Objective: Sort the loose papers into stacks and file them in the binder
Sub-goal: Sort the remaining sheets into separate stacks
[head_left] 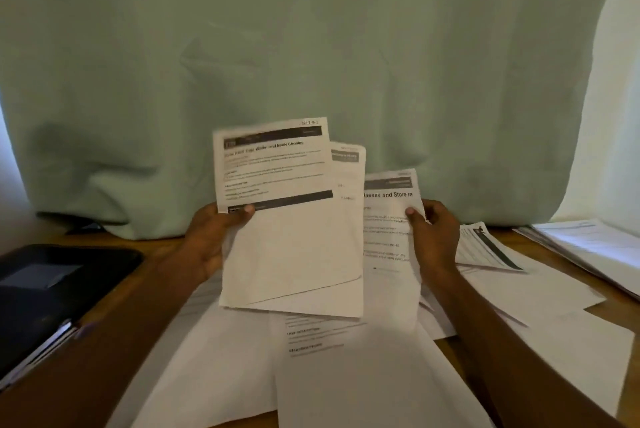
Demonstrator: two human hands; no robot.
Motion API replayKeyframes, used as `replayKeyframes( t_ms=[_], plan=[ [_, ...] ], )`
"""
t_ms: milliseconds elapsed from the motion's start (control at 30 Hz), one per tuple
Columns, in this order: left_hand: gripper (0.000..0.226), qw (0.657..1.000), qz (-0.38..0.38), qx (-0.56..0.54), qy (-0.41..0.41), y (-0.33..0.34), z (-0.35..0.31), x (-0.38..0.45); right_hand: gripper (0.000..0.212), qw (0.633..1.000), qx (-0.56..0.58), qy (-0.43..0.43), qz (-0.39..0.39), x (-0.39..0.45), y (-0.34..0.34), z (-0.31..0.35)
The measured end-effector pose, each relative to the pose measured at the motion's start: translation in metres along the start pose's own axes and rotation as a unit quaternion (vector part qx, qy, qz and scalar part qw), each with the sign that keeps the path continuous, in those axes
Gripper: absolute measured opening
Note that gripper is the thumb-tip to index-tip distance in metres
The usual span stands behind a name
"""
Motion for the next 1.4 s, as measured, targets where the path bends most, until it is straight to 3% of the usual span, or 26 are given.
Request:
replayKeyframes(
  t_ms=[133,300,467,900,1300,1400],
  plan=[
    [0.029,0.999,-0.033,-0.013,0.014,0.0,0.022,-0.004,0.014,0.988,0.145,0.053,-0.002,0.012,-0.005,-0.003],
    [0.04,0.997,-0.066,-0.016,0.045,-0.011,0.025,-0.008,0.016,0.973,0.208,0.096,0.023,0.014,-0.003,-0.01],
    [0.051,0.996,-0.064,-0.034,0.049,-0.017,0.025,-0.006,0.015,0.968,0.225,0.101,0.041,0.008,-0.002,0.0],
    [0.048,0.991,-0.065,-0.101,0.054,-0.008,0.019,0.001,0.021,0.964,0.232,0.071,0.112,-0.012,0.016,0.02],
    [0.044,0.994,-0.071,-0.078,0.037,-0.002,0.033,-0.008,0.018,0.953,0.26,0.076,0.135,-0.033,0.04,0.033],
    [0.043,0.994,-0.073,-0.067,0.038,0.002,0.039,-0.011,0.03,0.94,0.266,0.094,0.193,-0.039,0.048,0.034]
  ],
)
Point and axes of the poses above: each hand's wrist, its own x-axis towards the middle knuckle, its own y-axis out of the palm, z = x × y, the point moved 3 cm from there along x, towards the middle knuckle, and after that the axes turned 5 degrees about -x, right-handed, at the moved point
